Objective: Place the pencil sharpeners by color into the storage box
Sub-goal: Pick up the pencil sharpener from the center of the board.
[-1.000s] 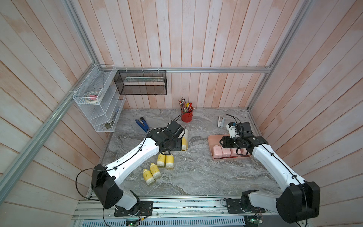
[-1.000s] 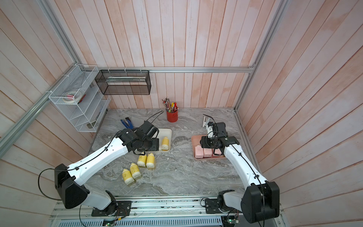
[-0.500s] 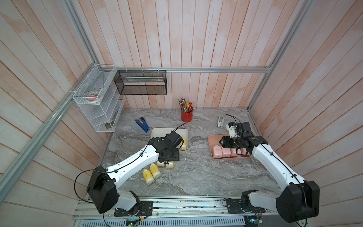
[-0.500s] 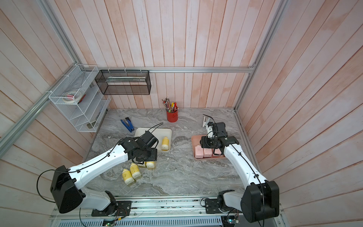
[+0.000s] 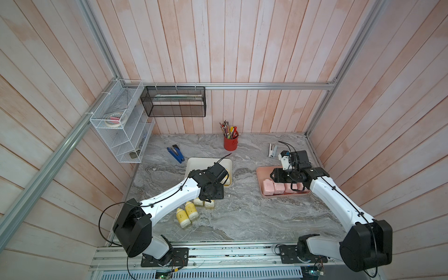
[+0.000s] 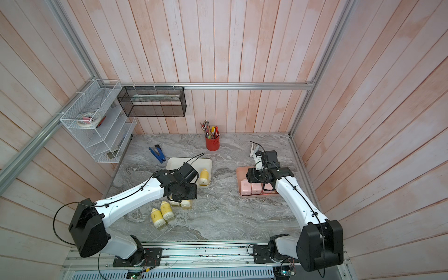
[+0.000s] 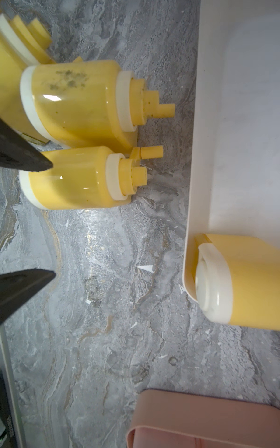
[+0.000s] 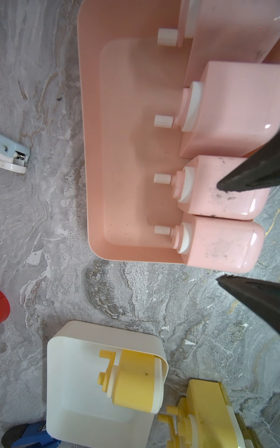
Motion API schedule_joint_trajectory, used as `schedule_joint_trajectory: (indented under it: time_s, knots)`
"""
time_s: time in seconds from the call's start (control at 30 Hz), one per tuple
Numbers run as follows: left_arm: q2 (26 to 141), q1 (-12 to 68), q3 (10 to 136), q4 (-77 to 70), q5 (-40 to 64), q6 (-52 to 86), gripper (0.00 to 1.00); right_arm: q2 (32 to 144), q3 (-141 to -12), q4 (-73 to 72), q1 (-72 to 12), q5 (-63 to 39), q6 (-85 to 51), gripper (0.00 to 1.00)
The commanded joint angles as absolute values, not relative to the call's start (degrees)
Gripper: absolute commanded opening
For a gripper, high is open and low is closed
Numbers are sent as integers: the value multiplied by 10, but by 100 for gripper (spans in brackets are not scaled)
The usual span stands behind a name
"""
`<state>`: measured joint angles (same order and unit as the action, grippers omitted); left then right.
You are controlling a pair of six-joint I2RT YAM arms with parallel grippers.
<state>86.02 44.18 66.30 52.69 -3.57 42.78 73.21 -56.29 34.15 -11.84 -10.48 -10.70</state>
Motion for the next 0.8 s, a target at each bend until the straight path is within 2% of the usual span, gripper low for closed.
schedule_joint_trajectory:
  time_s: [0.0, 0.77]
  knots:
    - [864, 436, 655, 522, -37, 436, 66, 740, -566, 333, -115, -114, -102, 58]
    - [869, 420, 634, 527, -43, 440, 67, 755, -557, 319, -116, -130, -101, 58]
